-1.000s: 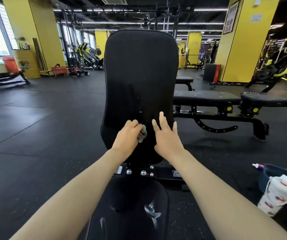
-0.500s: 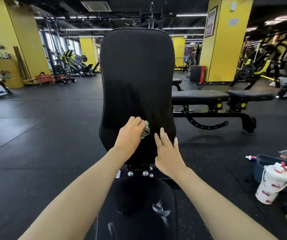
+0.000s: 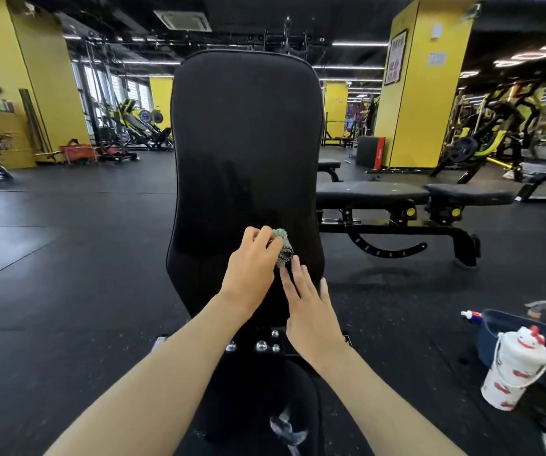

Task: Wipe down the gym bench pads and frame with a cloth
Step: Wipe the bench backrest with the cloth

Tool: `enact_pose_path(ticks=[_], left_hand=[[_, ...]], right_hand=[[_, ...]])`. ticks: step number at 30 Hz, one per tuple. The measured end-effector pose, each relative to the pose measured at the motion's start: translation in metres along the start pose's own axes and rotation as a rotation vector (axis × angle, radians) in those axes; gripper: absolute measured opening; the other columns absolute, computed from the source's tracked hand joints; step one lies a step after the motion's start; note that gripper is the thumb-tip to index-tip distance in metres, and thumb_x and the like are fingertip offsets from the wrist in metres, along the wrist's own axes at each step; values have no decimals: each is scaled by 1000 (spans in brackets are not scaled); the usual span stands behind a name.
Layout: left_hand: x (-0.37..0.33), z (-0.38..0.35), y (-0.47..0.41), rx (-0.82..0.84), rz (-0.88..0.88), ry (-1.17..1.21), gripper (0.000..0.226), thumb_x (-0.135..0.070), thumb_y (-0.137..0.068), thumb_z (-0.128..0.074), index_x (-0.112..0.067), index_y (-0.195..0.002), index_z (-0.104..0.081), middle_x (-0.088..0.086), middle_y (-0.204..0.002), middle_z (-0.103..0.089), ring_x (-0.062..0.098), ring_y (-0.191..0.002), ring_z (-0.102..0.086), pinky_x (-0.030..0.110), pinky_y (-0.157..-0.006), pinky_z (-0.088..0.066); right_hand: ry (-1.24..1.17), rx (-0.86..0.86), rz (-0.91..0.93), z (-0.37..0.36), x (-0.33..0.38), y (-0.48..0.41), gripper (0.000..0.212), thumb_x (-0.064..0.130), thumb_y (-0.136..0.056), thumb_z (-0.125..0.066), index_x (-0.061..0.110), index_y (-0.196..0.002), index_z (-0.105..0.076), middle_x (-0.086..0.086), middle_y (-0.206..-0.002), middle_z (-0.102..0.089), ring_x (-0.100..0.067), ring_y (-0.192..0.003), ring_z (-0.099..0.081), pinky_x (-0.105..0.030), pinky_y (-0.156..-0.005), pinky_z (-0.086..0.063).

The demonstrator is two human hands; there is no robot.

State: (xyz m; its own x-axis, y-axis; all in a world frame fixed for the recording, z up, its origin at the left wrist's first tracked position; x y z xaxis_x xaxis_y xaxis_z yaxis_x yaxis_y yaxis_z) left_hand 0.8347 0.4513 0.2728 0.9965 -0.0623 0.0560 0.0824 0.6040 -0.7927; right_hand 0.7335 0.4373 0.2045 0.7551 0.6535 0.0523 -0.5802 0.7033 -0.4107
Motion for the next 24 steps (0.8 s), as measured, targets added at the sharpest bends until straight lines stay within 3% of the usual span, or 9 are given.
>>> enact_pose_path(ticks=[3,5,9,13,16,19,21,24], left_hand=[[-5,-1,5,74,-102,-5,37,12,-55,-77,-7,-85,-66,3,-86,-57,19,-75,-53,14,-37,-27],[-5,12,-6,58,-193,-5,31,9,-60,-74,-5,-86,-65,6,-86,-56,19,-76,-52,17,-36,-33],[-7,34,-45,-65,-115,-3,27,8,-72,-66,-4,-96,-63,11,-100,-55,22,-88,-50,21,-44,-41],[-12,10,-39,-6,-87,-6,34,11,-69,-71,-7,-97,-65,7,-101,-57,24,-89,-51,21,-42,-40],[-20,-3,-15,117,-230,-47,37,4,-67,-76,-8,-100,-65,7,-103,-58,23,-91,-53,19,-45,-43],[-32,2,-10,199,-381,-158,38,1,-69,-75,-10,-103,-64,4,-102,-58,18,-90,-54,14,-49,-35],[-40,16,-25,84,-422,-177,39,3,-61,-78,-6,-97,-65,7,-94,-60,20,-83,-57,17,-49,-38],[-49,33,-62,-100,-317,-133,39,7,-59,-76,0,-95,-64,14,-90,-59,27,-80,-57,22,-50,-38]], right_hand=[[20,-65,-24,-6,1,0,88,12,-70,-76,3,-147,-34,-19,-156,-25,-33,-142,-30,-48,-112,-23],[19,-96,-38,-9,1,-1,90,11,-57,-83,1,-139,-46,-20,-148,-40,-34,-135,-42,-48,-107,-32],[5,-134,-38,-6,1,-1,82,7,-66,-75,-1,-141,-42,-21,-151,-34,-33,-138,-37,-48,-110,-28],[-38,-147,9,-1,0,-1,72,6,-87,-54,3,-151,-21,-15,-160,-9,-28,-148,-11,-45,-117,-2],[-43,-168,9,5,-2,1,69,8,-90,-50,3,-151,-19,-12,-160,-15,-24,-149,-9,-44,-116,4],[-54,-129,3,7,-2,7,67,11,-93,-46,4,-152,-15,-11,-160,-15,-21,-149,-9,-42,-117,6],[-75,-90,3,7,-2,9,66,12,-95,-45,5,-153,-12,-13,-161,-7,-21,-149,-8,-40,-118,7],[-94,-64,-8,10,-1,7,65,12,-96,-42,5,-153,-12,-14,-161,-3,-21,-148,-11,-41,-120,4]])
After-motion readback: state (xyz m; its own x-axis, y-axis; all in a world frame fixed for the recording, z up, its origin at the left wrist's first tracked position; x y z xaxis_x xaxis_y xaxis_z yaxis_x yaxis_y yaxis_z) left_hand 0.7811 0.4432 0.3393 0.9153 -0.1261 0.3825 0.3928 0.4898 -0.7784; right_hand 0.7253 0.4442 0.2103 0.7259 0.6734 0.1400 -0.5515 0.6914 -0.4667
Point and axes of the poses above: each hand's wrist, its own y-axis away from the middle knuckle, its own z-axis out of the back of the hand, x = y × z, the point moved 5 cm from there along -y, towards the middle knuckle
